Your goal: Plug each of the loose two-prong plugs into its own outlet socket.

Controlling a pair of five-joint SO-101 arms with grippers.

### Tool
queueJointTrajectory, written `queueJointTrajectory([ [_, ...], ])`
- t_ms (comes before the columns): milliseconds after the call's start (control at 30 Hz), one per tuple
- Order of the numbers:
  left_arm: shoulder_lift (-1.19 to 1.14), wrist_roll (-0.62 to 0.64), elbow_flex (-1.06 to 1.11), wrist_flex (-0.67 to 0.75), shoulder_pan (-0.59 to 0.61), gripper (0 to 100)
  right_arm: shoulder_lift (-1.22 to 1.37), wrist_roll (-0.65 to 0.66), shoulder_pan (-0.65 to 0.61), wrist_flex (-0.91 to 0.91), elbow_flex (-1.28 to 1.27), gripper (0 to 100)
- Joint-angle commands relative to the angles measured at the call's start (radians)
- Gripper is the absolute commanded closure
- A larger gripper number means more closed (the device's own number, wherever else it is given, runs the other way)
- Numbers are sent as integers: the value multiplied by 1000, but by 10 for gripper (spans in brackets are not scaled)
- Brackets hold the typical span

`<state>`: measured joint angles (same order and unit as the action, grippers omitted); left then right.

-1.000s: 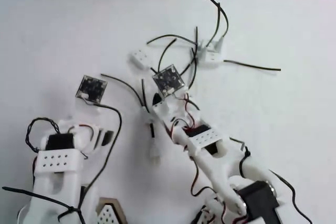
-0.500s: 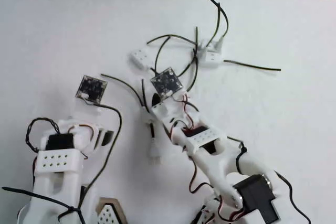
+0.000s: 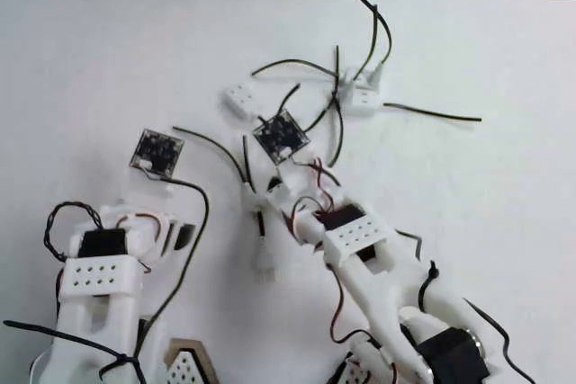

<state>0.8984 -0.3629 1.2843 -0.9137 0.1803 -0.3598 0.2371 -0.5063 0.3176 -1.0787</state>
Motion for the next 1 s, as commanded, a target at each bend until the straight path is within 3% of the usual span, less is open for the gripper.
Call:
queueJointTrajectory([
  [0, 22, -2, 0, 23, 5, 722, -8, 11, 7, 58, 18, 981],
  [267, 22, -2, 0, 23, 5, 722, 28, 6, 12, 59, 26, 973],
  [433, 22, -2, 0, 23, 5, 721, -27, 2, 36, 99, 37, 891],
  [767, 22, -2, 0, 23, 4, 720, -159, -64, 36, 128, 44, 947],
  [967, 22, -2, 0, 23, 4, 720, -170, -69, 35, 130, 41, 928],
])
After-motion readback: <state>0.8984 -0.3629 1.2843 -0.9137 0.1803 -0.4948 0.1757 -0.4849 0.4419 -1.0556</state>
